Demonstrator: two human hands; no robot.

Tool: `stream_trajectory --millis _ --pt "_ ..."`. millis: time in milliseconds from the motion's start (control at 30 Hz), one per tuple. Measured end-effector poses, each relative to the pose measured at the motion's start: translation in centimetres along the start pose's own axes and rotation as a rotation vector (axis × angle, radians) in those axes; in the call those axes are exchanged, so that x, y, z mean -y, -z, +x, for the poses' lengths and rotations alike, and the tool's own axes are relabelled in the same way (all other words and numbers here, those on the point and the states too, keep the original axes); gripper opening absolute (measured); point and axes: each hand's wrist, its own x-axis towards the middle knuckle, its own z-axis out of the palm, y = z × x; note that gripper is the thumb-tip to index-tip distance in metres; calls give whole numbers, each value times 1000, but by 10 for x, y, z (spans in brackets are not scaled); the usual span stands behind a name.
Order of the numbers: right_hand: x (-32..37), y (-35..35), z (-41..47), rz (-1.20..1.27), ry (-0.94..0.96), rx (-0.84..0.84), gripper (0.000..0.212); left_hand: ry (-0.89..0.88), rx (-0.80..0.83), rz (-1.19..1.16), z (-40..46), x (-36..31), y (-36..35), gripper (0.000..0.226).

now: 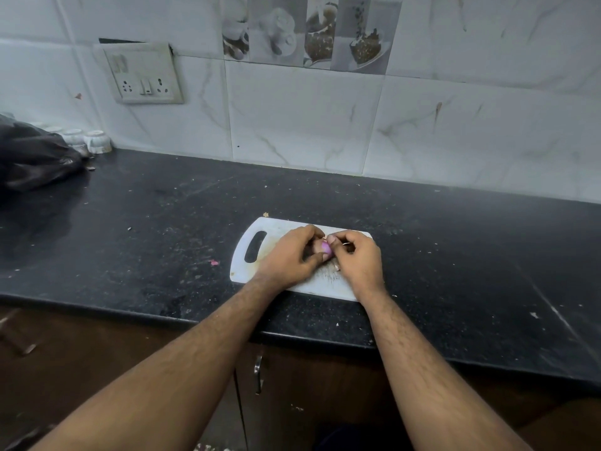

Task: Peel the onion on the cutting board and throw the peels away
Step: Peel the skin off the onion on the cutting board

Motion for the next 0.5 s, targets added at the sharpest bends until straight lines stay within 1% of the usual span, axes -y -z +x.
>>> stream_trajectory --millis 67,200,267,367,400,433,500 --pt "0 2 0 9 -11 17 9 -8 -28 40 1 4 -1 35" --pt "2 -2 0 -25 -32 40 7 49 -24 -17 2 6 1 32" --pt "2 -1 6 28 -117 58 7 51 -24 -33 2 5 1 27" --pt "2 1 12 183 -278 150 9 20 -21 -4 1 3 2 24" --pt "1 -1 10 172 -271 130 8 10 -22 4 1 3 3 24" --pt "0 -3 6 108 -224 71 8 0 -23 6 1 4 2 24" --pt "0 -7 -7 -45 -70 -45 5 -19 -34 2 0 4 3 23"
